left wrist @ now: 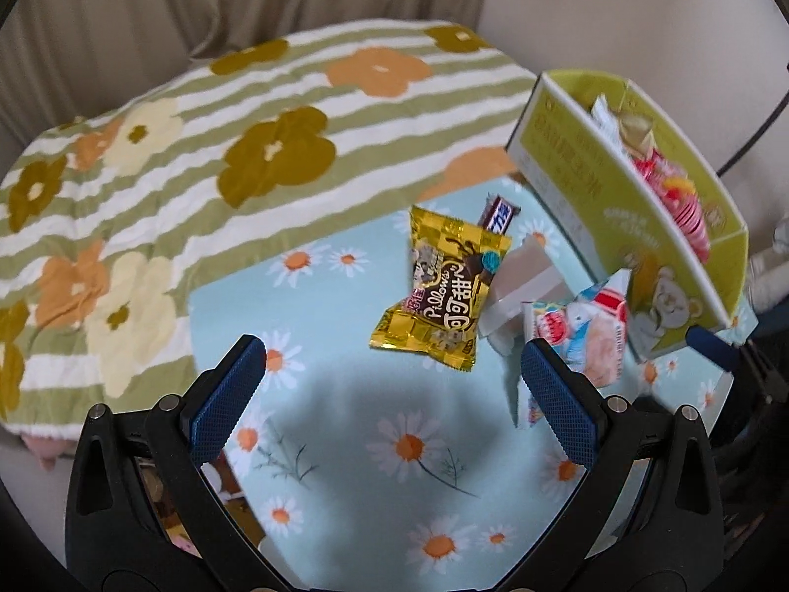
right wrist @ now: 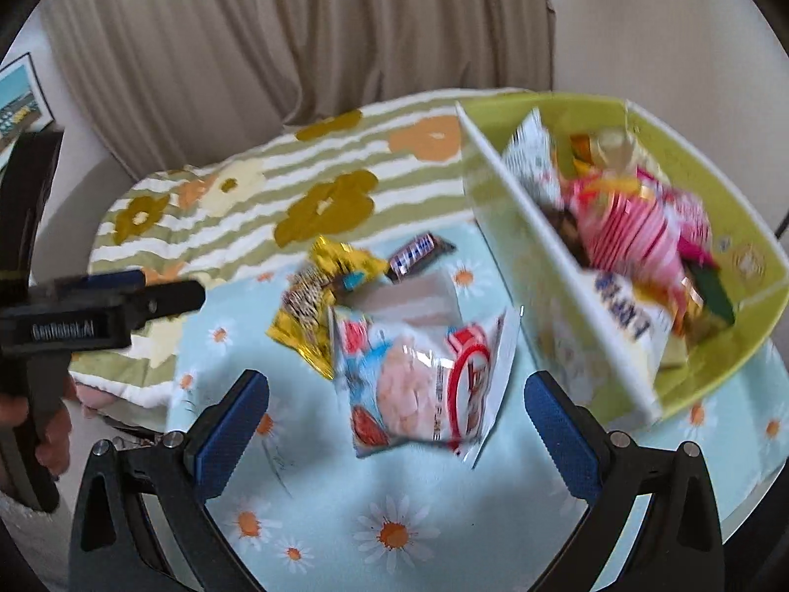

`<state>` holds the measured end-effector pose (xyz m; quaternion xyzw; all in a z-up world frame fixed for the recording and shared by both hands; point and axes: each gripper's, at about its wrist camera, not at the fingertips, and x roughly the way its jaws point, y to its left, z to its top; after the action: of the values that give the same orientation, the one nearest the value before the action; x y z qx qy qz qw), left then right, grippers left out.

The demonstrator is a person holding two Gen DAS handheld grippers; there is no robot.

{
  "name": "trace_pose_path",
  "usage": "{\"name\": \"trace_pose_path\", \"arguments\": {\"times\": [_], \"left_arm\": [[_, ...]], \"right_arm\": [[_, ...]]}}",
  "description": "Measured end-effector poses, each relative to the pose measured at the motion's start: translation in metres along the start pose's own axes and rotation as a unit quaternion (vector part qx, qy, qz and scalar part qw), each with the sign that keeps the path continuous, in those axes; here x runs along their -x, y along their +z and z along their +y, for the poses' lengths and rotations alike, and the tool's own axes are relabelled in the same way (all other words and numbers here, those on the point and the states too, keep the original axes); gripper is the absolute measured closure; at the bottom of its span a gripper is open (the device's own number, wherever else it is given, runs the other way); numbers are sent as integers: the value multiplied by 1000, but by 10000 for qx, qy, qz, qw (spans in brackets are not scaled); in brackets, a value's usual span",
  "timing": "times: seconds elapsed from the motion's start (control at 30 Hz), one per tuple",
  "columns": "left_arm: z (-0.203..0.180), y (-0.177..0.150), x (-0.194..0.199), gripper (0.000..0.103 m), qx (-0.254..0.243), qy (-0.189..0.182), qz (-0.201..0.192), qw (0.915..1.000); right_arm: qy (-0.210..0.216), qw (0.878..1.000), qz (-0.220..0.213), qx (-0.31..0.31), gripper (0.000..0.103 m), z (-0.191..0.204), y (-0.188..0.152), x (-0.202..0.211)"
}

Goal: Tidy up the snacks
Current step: 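Grasp a gold Pillows chocolate bag with the left tool while the right tool grasps a shrimp flakes bag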

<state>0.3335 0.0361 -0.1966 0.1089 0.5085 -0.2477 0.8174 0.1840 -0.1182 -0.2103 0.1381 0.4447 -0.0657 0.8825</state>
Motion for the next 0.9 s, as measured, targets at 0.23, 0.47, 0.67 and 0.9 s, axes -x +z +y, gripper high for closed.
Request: {"name": "trace_pose_path", "arguments": {"times": [0.23, 0.47, 0.67, 0.9], "left_arm": [[-8, 7, -63, 1, -322, -175, 313, 9988], [-19, 15, -104, 1, -579, -300, 453, 9968], [-23, 16, -123, 13, -651, -443, 557, 9953], [-26, 15, -131, 41, -751, -659, 645, 9929]], "right_arm": [[-341, 9994, -14, 92, 0, 5, -21, -32], [-408, 9989, -167, -150, 0, 3, -25, -49], [-596, 9979, -200, -165, 0, 3, -27, -57], [-628, 9978, -115, -169, 0, 1, -26, -68]]}}
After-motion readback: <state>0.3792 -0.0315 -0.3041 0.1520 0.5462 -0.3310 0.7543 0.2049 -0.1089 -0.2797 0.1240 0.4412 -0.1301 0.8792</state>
